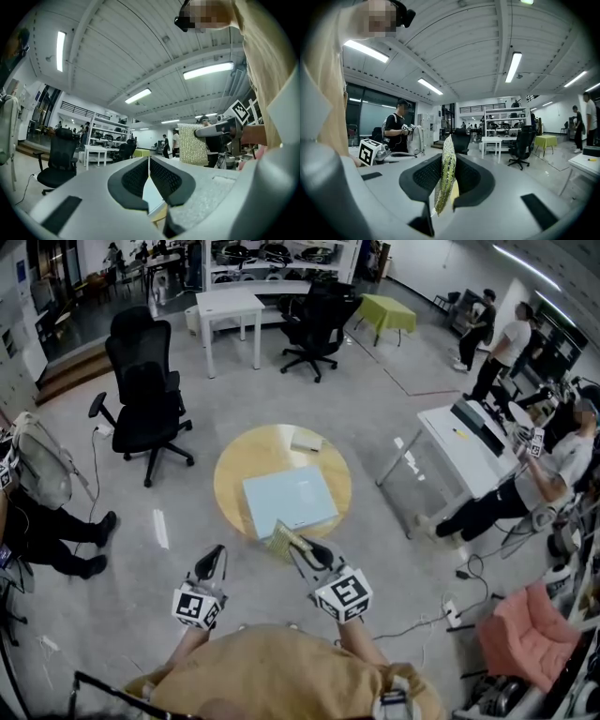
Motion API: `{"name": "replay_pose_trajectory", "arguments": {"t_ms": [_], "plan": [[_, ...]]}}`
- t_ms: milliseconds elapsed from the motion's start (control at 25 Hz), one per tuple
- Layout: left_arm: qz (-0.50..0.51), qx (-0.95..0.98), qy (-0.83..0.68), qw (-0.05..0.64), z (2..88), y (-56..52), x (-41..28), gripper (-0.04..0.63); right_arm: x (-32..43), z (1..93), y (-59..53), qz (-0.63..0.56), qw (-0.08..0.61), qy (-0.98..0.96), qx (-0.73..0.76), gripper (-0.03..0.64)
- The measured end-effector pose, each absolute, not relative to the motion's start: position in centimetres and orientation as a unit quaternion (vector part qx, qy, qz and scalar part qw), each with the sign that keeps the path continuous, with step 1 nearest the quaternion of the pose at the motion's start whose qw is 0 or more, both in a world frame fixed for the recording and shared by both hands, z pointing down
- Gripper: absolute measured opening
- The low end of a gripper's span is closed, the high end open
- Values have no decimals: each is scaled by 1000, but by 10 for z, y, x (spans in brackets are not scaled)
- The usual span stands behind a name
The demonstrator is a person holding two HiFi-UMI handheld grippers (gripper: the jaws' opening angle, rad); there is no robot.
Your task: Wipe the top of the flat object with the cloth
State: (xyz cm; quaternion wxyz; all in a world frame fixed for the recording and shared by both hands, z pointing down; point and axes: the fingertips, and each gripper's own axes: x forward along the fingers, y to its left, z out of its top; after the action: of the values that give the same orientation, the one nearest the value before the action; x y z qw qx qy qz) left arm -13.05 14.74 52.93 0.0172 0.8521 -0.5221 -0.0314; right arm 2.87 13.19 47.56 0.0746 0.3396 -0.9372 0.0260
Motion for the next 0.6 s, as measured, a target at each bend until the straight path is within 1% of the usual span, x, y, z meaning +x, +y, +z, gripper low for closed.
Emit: {"name": "replay_pose_trajectory", "arguments": {"t_ms": [280, 600], "plan": [[-29, 852, -523, 22, 537, 146, -106, 14, 53, 480, 132, 29, 69, -938, 338, 64], [-26, 846, -531, 24, 544, 159, -65, 14, 100, 488, 143, 31, 67, -940, 333, 64]]}}
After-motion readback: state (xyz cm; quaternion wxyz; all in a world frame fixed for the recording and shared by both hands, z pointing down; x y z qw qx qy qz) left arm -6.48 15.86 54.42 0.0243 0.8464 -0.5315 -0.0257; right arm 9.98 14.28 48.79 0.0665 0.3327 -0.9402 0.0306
